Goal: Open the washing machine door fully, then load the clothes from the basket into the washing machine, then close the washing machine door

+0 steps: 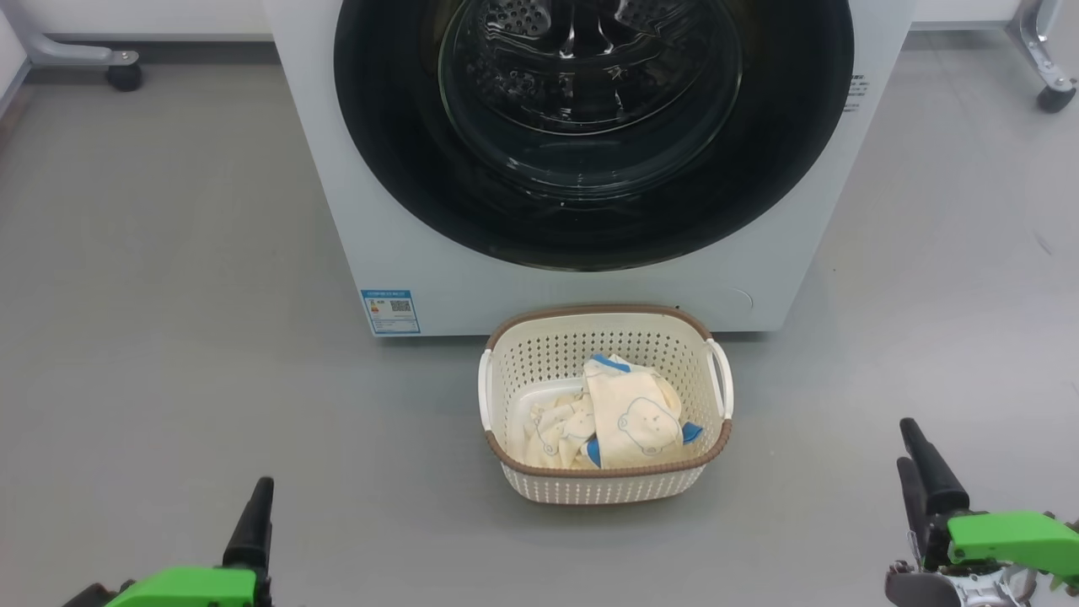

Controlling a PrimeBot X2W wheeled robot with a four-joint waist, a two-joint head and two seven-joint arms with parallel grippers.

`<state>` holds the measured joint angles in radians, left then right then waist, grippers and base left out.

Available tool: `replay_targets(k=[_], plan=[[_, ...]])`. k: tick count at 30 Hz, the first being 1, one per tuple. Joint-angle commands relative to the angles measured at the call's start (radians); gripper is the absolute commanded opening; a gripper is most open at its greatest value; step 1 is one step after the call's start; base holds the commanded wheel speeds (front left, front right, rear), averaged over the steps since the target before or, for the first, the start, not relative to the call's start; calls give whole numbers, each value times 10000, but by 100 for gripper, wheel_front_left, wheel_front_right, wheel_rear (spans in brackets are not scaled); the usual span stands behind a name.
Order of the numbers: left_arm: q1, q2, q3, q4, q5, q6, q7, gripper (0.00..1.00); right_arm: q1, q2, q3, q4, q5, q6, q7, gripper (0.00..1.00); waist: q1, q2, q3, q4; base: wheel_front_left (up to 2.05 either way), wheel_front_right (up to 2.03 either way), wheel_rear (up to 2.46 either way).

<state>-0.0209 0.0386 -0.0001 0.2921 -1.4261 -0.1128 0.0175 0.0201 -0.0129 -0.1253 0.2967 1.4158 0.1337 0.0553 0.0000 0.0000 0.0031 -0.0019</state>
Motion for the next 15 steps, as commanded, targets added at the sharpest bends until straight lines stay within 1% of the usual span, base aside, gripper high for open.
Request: replay_targets(k=[1,15], plan=[[-542,206,96,-424,375,35,-104,100,-514,-197,-23,-404,-312,-7,-130,100,0,0,4,2,0,0,0],[-604,176,-23,-710,3233,290,-518,100,-572,-230,-112,-777,-3352,-11,-527,100,0,0,-4,12,0,0,0]])
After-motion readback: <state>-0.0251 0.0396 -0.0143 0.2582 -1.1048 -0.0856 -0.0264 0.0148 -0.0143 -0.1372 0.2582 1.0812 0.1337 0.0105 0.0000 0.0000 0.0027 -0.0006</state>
